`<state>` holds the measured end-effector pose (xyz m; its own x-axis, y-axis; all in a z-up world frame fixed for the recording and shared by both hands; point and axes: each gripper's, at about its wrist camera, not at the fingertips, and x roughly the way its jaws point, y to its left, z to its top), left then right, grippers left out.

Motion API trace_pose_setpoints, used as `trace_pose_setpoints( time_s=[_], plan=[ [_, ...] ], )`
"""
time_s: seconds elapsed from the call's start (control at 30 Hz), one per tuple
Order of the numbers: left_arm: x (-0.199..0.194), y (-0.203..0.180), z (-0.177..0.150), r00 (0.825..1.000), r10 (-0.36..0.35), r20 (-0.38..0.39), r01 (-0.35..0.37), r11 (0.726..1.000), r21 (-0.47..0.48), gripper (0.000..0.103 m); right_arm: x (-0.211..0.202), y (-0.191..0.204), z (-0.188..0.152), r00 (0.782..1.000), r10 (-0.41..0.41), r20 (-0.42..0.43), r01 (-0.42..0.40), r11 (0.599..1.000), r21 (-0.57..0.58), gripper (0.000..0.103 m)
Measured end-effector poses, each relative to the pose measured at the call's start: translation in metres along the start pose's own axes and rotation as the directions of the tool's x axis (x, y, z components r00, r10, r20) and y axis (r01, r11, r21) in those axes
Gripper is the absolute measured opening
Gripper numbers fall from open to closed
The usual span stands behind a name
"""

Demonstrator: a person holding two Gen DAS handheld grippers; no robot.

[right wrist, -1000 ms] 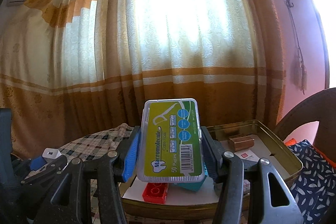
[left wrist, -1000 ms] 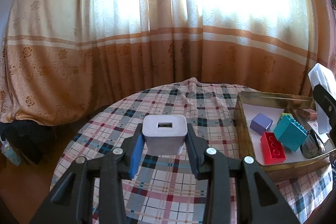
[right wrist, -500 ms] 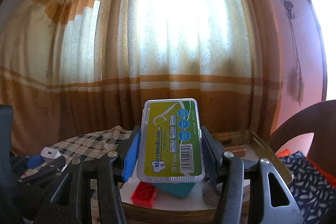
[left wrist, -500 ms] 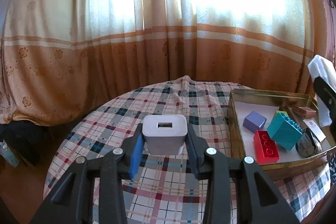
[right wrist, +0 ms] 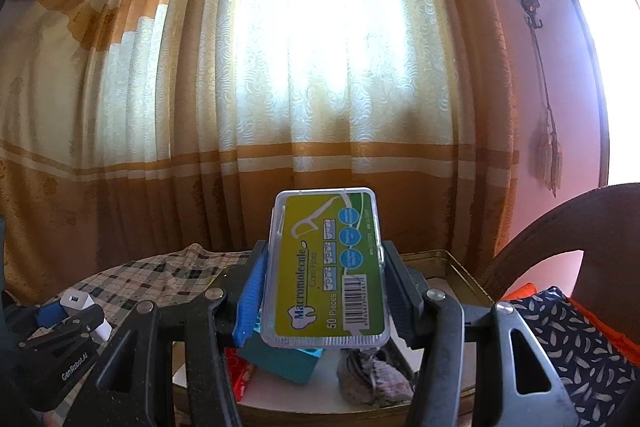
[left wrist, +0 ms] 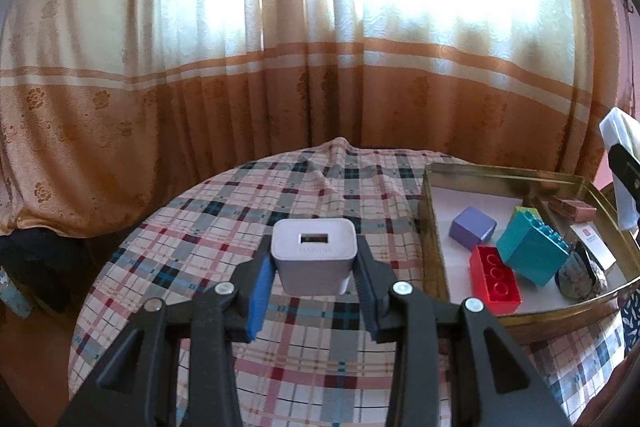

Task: Organize rigid objects
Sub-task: 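Carry the floss-pick case and white charger over the gold tray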

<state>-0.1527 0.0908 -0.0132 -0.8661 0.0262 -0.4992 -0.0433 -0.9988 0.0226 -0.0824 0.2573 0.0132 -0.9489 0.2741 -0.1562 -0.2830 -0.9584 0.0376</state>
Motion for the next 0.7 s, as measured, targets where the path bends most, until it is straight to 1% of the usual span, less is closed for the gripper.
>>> trace_pose_setpoints(
  time_s=[0.33, 0.53, 0.7],
  plan=[
    [0.003, -0.016, 0.0, 1.0, -0.029, -0.002, 0.029, 0.999, 0.018, 0.037, 0.007, -0.018, 0.001, 1.0, -0.012, -0.023, 0.013, 0.999, 0.04, 0.057],
    [0.004, -0.027, 0.001, 0.998, -0.061, -0.003, 0.061, 0.998, 0.031, 0.037, 0.011, -0.023, 0.0, 0.999, -0.011, -0.049, 0.014, 0.997, 0.069, 0.057],
    [0.003, -0.032, 0.003, 0.997, -0.083, 0.0, 0.083, 0.996, 0.024, 0.037, 0.014, -0.026, -0.001, 0.998, -0.006, -0.063, 0.011, 0.996, 0.084, 0.057]
  ],
)
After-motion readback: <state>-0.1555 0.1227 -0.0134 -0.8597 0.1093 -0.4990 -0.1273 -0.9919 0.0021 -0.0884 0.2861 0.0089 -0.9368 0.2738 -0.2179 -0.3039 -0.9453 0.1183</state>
